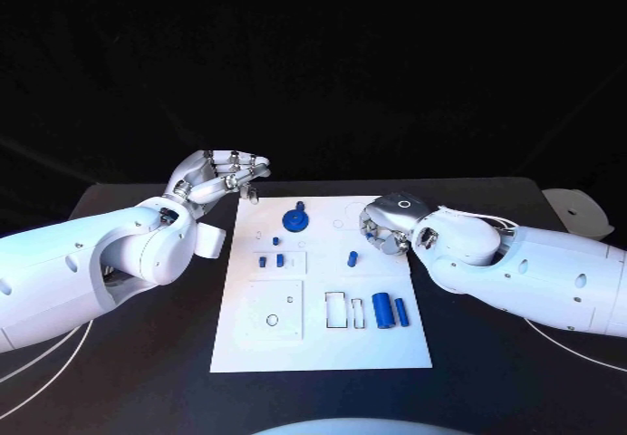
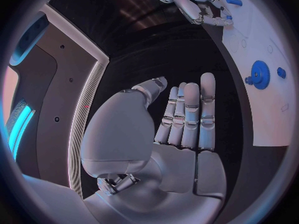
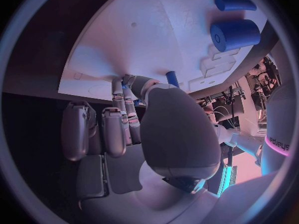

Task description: Assemble the parts on the task board

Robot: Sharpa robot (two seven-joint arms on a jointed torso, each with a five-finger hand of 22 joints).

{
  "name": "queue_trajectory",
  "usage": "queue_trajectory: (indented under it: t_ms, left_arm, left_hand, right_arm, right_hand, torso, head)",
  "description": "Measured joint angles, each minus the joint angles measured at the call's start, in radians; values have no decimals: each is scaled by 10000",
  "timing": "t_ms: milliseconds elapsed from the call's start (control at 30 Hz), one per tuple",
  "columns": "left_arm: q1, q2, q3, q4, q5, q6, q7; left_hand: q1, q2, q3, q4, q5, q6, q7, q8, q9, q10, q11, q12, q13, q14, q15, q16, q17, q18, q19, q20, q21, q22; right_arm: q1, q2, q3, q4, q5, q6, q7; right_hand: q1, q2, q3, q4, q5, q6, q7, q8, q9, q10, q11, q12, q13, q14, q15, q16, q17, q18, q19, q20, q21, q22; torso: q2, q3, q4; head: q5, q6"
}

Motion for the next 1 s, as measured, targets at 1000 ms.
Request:
queue_trajectory:
  t_ms: [1000]
  left_arm:
    - [-3, 5, 0, -15, 31, -59, -149]
  left_hand:
    - [38, -39, 124, -124, 44, -162, 160, -93, -46, -201, 200, -153, -70, -198, 124, -192, -122, 0, -38, 36, -171, -86]
  right_arm:
    - [-110, -374, -19, 491, -132, -833, -146]
  right_hand:
    - [-169, 189, 56, -110, -355, 21, -34, 78, 150, 137, -6, -80, 14, 0, 1, 0, -2, 3, -1, 1, 356, 5]
  torso:
    - [-3, 0, 2]
  head:
    - [-9, 61]
